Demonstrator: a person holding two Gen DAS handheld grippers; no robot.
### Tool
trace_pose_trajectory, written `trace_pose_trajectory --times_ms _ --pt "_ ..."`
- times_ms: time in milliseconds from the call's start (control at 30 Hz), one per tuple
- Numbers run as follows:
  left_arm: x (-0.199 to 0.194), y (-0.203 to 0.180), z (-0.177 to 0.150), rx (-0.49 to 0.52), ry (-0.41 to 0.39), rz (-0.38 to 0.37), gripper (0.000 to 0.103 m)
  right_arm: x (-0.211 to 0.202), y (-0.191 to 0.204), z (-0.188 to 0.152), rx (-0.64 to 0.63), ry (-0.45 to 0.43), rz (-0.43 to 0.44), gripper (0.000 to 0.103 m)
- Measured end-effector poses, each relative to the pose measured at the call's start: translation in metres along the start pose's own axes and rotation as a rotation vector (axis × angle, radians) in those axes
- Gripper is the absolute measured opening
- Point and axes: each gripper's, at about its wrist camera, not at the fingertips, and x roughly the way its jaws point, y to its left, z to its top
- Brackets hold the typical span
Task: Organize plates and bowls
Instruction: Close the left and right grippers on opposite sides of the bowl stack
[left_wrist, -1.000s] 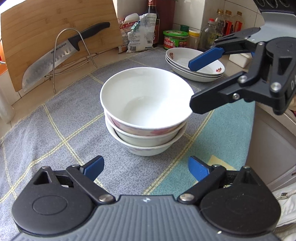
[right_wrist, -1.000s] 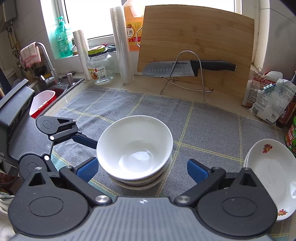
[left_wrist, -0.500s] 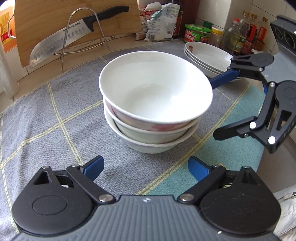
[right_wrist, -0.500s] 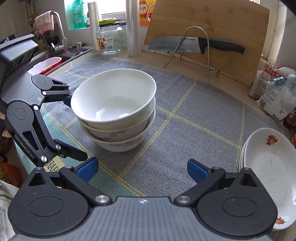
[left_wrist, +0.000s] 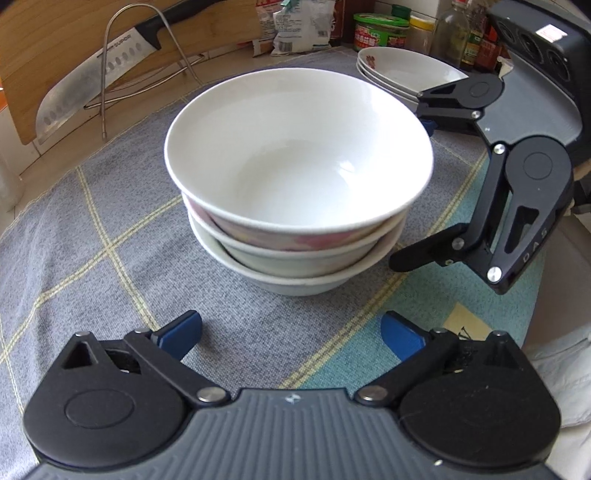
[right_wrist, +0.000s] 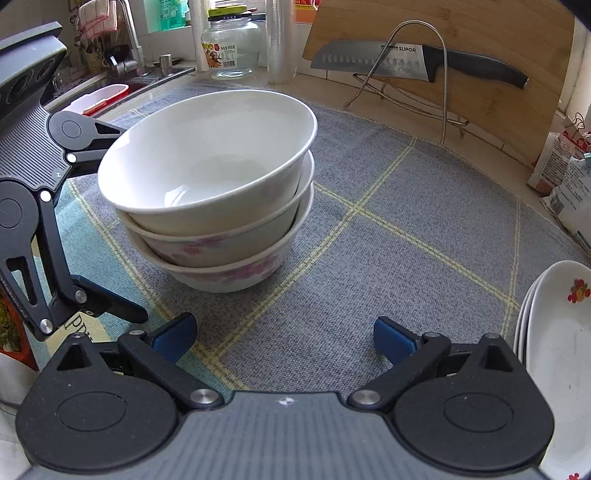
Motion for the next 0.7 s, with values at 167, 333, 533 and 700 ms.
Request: trace_pose_trajectory --times_ms 167,333,533,700 --pt "0.001 0.005 -0.001 0.071 -0.035 -0.039 0.103 0.004 0.002 0.003 -0.018 0.004 -0.011 0.103" --pt "0.001 0.008 -0.005 0.119 -0.084 -0.072 0.103 0.012 0.001 0.013 -0.027 0.002 -0.005 0.103" --pt "0.003 0.013 -0.006 0.187 -0.114 -0.120 0.103 0.015 0.002 0.016 -0.078 -0.002 0.027 0.103" --pt "0.007 0.024 -0.002 0.265 -0.132 -0.175 0.103 0.017 0.004 0.021 -0.109 0.014 0.047 0.103"
